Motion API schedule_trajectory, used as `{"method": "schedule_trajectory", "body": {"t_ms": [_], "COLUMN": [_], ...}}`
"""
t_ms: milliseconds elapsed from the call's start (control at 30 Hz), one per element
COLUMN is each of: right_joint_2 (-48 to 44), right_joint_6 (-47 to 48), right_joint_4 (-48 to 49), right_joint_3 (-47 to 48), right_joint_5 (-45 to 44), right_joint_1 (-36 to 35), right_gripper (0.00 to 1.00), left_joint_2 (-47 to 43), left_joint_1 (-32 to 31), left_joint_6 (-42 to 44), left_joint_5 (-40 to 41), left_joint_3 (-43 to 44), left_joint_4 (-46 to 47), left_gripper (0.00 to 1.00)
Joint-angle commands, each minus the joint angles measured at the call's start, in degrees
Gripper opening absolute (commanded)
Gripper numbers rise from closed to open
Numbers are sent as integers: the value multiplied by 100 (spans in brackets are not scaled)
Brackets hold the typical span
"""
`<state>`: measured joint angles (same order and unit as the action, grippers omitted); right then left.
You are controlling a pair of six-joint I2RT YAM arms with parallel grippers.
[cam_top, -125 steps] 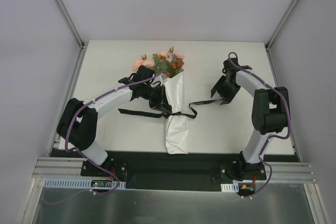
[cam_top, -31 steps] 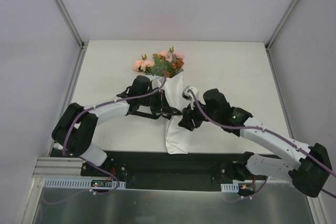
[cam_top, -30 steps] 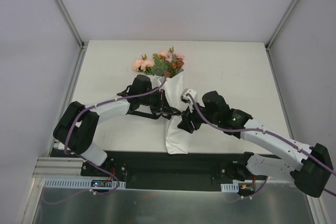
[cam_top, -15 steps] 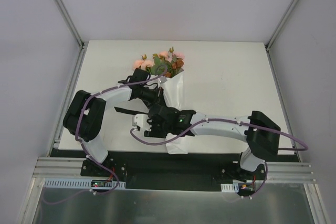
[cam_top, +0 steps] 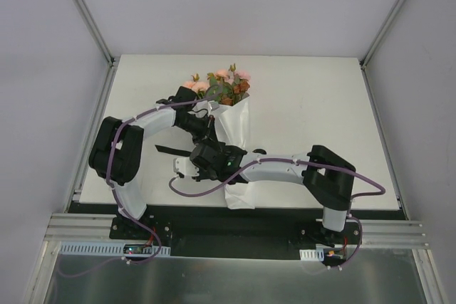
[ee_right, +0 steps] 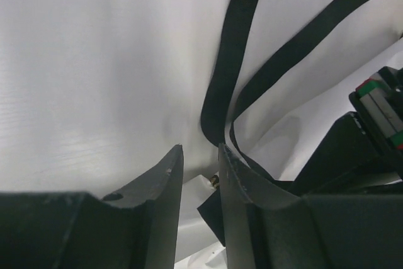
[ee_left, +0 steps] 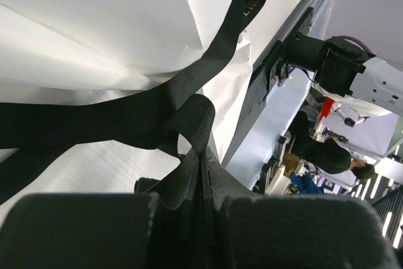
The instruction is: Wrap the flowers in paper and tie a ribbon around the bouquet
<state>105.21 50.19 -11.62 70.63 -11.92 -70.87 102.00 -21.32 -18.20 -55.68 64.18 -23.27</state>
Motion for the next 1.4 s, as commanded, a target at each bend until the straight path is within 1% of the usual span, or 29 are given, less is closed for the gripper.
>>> {"method": "schedule_trajectory", "body": {"t_ms": [0,100,167,267,367,467,533,600,700,800,933,1000,1067,1167,1233,1267,1333,1367], "right_joint_2": [114,158,202,298,447,553,597,641,737,878,922,966,993,1045,1011,854,625,258], "right_joint_6": [411,491,596,763,790,816,799,703,702,772,930,1018,1106,1124,1028,914,756,537], "right_joint_4": [467,546,608,721,766,775,775,608,424,353,344,344,370,371,371,432,546,538], "right_joint_3": [241,241,188,179,231,390,460,574,706,812,847,856,865,917,909,856,681,619], "right_joint_5": [-460,-451,-443,-434,-188,-170,14,181,304,147,-82,-170,-214,-249,-302,-180,-205,-127], "right_joint_1": [47,152,196,214,311,363,433,469,478,478,469,478,487,504,504,487,390,364], "right_gripper": [32,31,29,27,27,30,31,31,36,36,31,30,30,33,30,29,28,28], "left_joint_2": [57,329,487,575,689,769,795,839,910,989,1068,1138,1174,1139,1077,1033,867,796], "left_joint_1": [40,154,172,172,233,313,356,383,392,418,427,436,453,489,506,506,506,506], "left_joint_6": [544,650,703,774,818,818,818,844,835,800,835,826,818,809,818,844,835,783], "left_joint_5": [216,-38,-101,4,93,127,136,66,83,250,242,233,224,312,225,163,136,215], "left_joint_3": [480,683,771,806,859,947,982,1008,1035,1061,1088,1140,1149,1149,1123,1114,1018,956], "left_joint_4": [-538,-688,-767,-802,-898,-925,-952,-969,-969,-978,-978,-987,-978,-996,-1004,-996,-987,-969], "left_gripper": [0,0,0,0,0,0,0,0,0,0,0,0,0,0,0,0,0,0]}}
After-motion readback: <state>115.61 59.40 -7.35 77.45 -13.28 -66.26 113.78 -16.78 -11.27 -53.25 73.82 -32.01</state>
